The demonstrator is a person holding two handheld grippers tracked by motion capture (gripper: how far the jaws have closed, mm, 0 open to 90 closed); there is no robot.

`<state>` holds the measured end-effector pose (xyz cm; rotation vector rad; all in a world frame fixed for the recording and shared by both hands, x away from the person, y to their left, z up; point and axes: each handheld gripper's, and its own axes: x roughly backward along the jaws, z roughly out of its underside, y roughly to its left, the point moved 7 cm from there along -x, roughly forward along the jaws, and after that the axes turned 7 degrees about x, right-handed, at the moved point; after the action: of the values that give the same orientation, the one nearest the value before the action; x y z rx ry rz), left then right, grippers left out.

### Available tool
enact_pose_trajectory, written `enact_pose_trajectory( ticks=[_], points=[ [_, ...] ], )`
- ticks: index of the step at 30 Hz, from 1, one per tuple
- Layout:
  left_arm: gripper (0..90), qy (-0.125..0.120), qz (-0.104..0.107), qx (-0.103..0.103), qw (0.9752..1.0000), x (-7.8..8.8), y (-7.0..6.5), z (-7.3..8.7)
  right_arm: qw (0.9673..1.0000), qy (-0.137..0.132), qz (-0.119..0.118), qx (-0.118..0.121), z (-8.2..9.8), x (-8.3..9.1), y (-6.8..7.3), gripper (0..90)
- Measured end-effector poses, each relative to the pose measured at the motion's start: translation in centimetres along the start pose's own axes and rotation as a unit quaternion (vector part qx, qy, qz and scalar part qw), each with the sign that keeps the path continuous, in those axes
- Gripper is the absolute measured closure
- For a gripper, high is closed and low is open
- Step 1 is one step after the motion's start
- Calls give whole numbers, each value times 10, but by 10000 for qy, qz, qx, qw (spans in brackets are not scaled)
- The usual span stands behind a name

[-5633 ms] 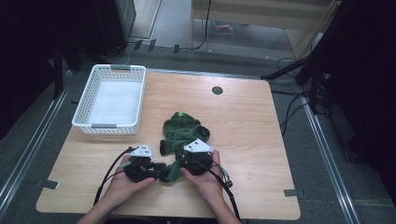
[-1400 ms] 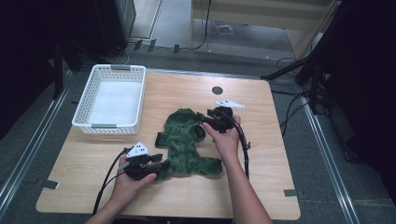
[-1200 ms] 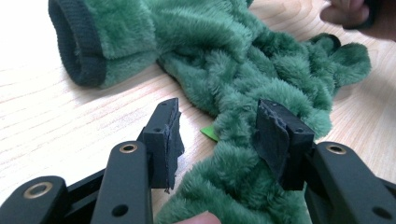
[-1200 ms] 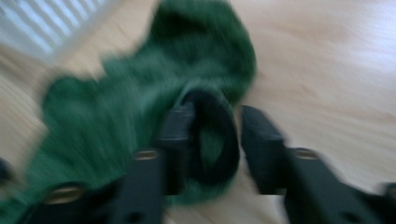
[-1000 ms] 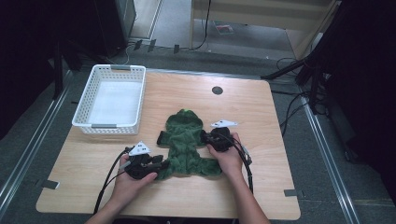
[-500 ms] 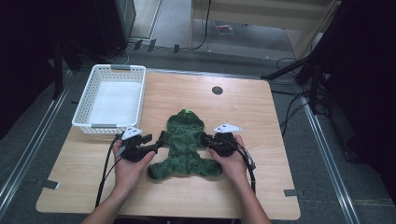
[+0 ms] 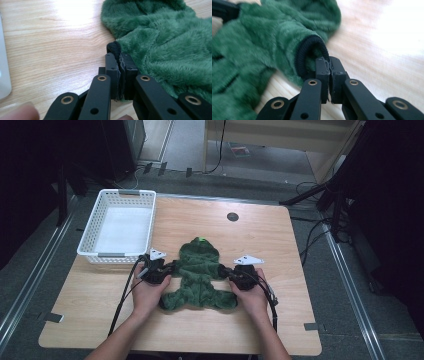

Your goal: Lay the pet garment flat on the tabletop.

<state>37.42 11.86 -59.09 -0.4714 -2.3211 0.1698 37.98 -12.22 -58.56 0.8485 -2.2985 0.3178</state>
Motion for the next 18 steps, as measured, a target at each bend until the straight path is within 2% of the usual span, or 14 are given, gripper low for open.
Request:
enact_pose_trajectory(
  ticks=[2,3,4,5,6,7,8,10,11,13,15,16,17,18],
  points=[
    [853,-24,-33,-25,10000,0,0,0,10000,7,-20,-20,4,-1,0,880],
    [808,-46,-78,15,10000,0,0,-1,10000,-30,-50,-56,4,0,1,867],
    [707,-79,-107,102,9999,2,1,-2,9999,-97,-66,-108,2,2,1,817],
    [618,-79,-107,102,9999,2,1,-2,9999,-97,-66,-108,2,2,1,817],
    [618,-148,-39,199,9997,6,0,-4,9997,-186,-65,-151,0,5,1,731],
    [540,-288,100,236,9993,14,-3,-6,9991,-350,-56,-215,-6,13,3,671],
    [518,-288,100,236,9993,14,-3,-6,9988,-420,-50,-228,-8,17,3,655],
    [503,-432,167,142,9988,24,-8,-7,9984,-492,-68,-283,-9,23,6,670],
    [499,-501,256,58,9984,29,-14,-6,9977,-572,-137,-328,-10,29,10,706],
    [495,-484,431,-141,9978,35,-27,1,9970,-670,-345,-203,-10,37,27,714],
    [490,-318,660,-382,9966,33,-43,11,9972,-485,-576,13,-8,34,46,687],
    [485,-167,762,-561,9954,29,-53,19,9972,-317,-671,117,-4,27,59,633],
    [483,-167,762,-561,9954,29,-53,19,9972,-317,-671,117,-4,27,59,633],
    [481,-30,856,-622,9944,25,-59,24,9969,-105,-766,166,0,17,70,605]
  ],
)
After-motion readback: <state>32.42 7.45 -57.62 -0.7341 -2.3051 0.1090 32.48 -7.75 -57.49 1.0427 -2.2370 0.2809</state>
